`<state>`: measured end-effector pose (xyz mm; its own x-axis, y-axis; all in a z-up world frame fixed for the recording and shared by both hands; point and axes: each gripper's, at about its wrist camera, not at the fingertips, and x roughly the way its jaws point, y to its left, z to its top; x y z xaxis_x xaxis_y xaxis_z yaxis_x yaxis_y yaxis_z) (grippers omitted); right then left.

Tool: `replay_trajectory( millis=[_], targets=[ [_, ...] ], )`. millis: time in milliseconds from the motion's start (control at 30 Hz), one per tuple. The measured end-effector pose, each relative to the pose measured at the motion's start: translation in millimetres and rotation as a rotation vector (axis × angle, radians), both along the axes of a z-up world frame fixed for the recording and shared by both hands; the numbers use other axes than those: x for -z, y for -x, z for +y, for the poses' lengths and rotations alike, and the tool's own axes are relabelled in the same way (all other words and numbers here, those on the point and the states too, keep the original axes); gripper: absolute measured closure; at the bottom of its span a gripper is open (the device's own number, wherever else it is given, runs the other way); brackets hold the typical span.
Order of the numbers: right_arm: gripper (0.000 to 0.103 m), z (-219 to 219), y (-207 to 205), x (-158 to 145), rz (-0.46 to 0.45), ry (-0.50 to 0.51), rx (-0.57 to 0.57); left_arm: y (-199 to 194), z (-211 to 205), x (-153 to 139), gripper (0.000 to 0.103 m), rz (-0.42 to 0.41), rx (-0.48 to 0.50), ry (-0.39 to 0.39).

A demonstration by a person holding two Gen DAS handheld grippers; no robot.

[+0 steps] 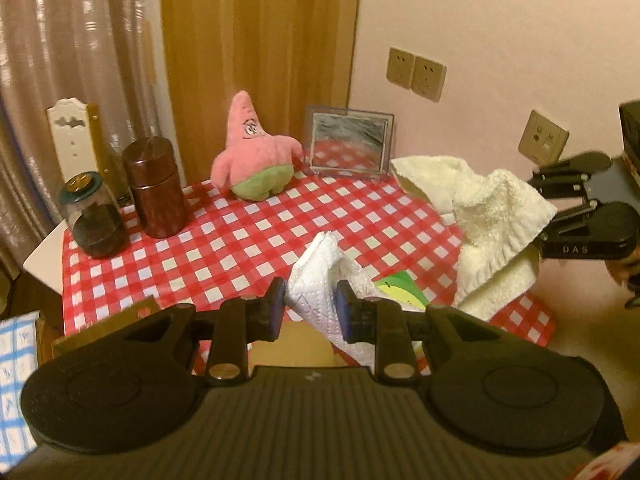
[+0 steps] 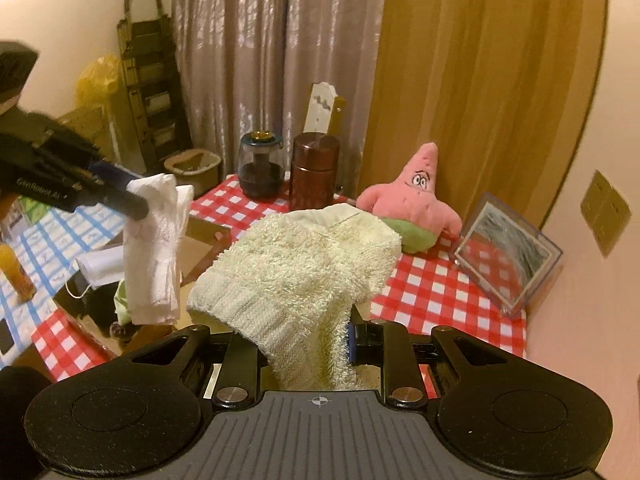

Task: Organize soft objects
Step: 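Carry the knit hat and white tissue toward the cardboard tray with both tools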

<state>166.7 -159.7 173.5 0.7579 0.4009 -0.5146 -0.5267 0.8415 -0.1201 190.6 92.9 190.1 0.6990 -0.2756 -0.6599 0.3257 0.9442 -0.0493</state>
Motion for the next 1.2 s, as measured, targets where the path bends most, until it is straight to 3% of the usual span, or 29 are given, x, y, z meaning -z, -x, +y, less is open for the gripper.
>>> replay_trajectory(
  millis=[267, 667, 933, 1200],
  targets=[
    [0.080, 3, 49, 32, -0.035, -0.059, 0.095, 67, -14, 32, 0.079, -0.076, -0.146, 0.023],
    [0.080, 11, 101, 84, 0.037, -0.212, 0.180, 144, -36, 87, 0.079, -0.093, -0.335, 0.007],
    [0.080, 38, 116, 103, 0.085, -0.218, 0.144, 163, -16, 107, 0.079, -0.038, -0.387, 0.014],
    [0.080, 84, 117, 97, 0.064, -0.188, 0.068, 175, 12, 109, 0.079, -0.033, -0.430, 0.012]
  ],
)
